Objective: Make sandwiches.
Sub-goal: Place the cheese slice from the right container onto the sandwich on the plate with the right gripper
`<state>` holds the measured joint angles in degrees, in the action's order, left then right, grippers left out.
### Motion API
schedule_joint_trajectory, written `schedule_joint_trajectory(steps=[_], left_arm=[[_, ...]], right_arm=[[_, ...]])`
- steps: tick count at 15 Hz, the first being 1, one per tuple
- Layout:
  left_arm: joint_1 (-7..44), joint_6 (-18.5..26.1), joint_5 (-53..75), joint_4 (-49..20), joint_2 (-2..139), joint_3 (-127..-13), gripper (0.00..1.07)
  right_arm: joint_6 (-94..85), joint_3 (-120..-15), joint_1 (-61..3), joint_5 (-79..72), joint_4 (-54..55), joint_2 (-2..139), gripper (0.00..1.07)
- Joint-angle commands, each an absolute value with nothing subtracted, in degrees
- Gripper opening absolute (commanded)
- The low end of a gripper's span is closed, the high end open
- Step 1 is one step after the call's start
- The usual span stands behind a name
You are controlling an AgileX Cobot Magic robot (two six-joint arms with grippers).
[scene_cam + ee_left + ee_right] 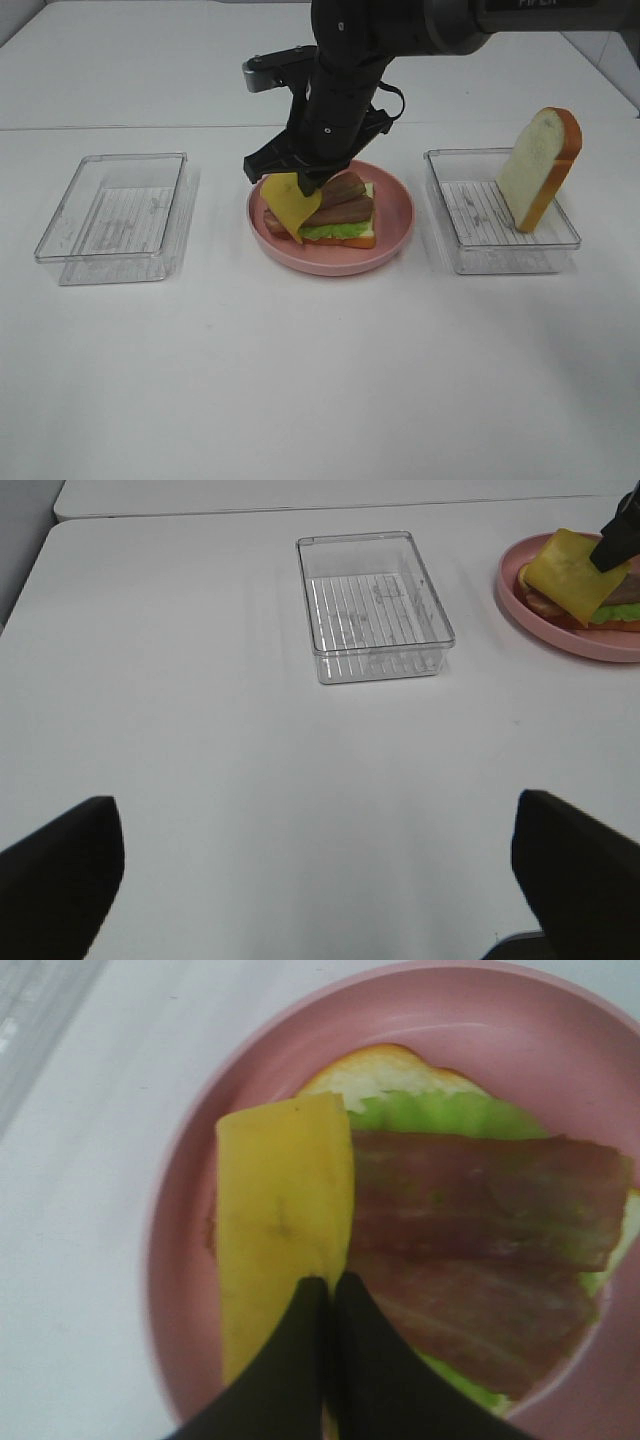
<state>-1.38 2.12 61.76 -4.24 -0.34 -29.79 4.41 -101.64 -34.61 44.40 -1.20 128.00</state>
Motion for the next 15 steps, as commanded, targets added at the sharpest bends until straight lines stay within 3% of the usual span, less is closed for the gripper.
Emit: schedule_joint_trajectory(steps=[1, 9, 10, 11, 12, 13, 15], left_arm=[[-1.43, 2.01, 61.54, -4.47, -1.26, -29.74, 1.01], [-1.43, 2.01, 61.54, -4.47, -1.26, -29.74, 1.01], [-1.43, 2.01, 61.54, -4.47, -1.26, -29.74, 1.01], [-1.43, 2.01, 61.54, -4.47, -1.26, -29.74, 1.01], [-1.43, 2.01, 61.54, -4.47, -1.26, -29.74, 1.01], [-1.43, 2.01, 61.54, -4.47, -1.26, -29.74, 1.01], [-1.43, 2.01, 61.54, -4.47, -1.26, -29.74, 1.01]], right_arm=[[10.77, -101.81, -34.38, 43.83, -13.18, 128.92, 0.0], [10.6, -101.81, -34.38, 44.23, -17.19, 129.83, 0.0], [10.6, -101.81, -34.38, 44.29, -17.13, 129.83, 0.1], [10.6, -101.81, -34.38, 44.29, -17.13, 129.83, 0.31], [10.6, -101.81, -34.38, 44.29, -17.48, 129.66, 0.76], [10.54, -101.81, -34.38, 44.29, -18.11, 129.49, 1.0], [10.77, -102.16, -34.38, 45.72, -18.33, 128.69, 0.99]])
